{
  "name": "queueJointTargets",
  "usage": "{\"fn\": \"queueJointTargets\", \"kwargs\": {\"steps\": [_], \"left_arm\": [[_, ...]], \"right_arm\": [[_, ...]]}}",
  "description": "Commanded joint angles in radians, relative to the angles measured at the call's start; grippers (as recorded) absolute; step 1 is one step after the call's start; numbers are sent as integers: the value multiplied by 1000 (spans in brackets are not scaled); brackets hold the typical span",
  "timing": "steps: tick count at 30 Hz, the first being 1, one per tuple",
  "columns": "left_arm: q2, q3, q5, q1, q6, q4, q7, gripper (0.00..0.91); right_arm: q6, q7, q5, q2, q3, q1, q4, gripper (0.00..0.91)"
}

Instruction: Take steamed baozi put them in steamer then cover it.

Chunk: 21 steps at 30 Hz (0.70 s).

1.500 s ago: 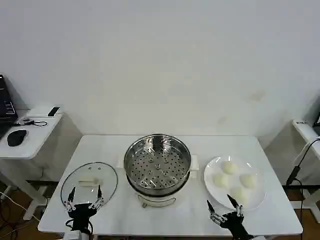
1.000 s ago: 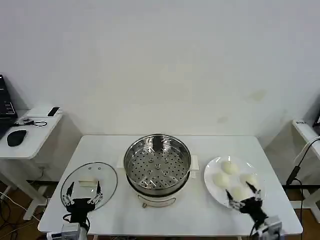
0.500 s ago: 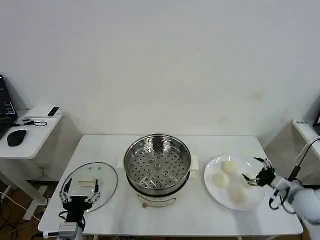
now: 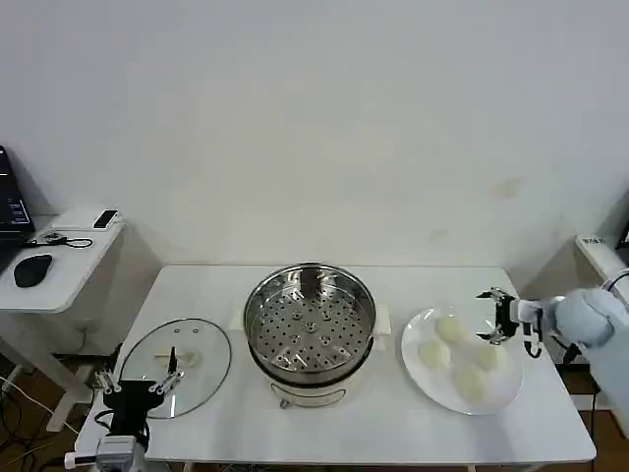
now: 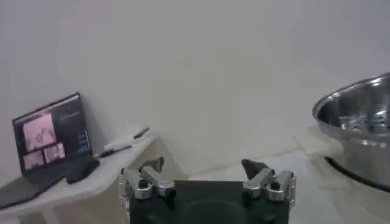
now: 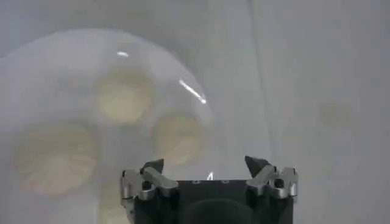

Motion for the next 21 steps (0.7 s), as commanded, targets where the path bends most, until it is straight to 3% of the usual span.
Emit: {"fn": "queueJointTargets", "kwargs": {"steps": [1, 21], "left_arm": [[0, -14, 8, 0, -2, -2, 3, 907], [-2, -17, 24, 0, -7, 9, 4, 907]], "right_arm": [[23, -91, -22, 13, -276, 240, -127, 907], [8, -40, 7, 167, -343, 255, -252, 907]]}}
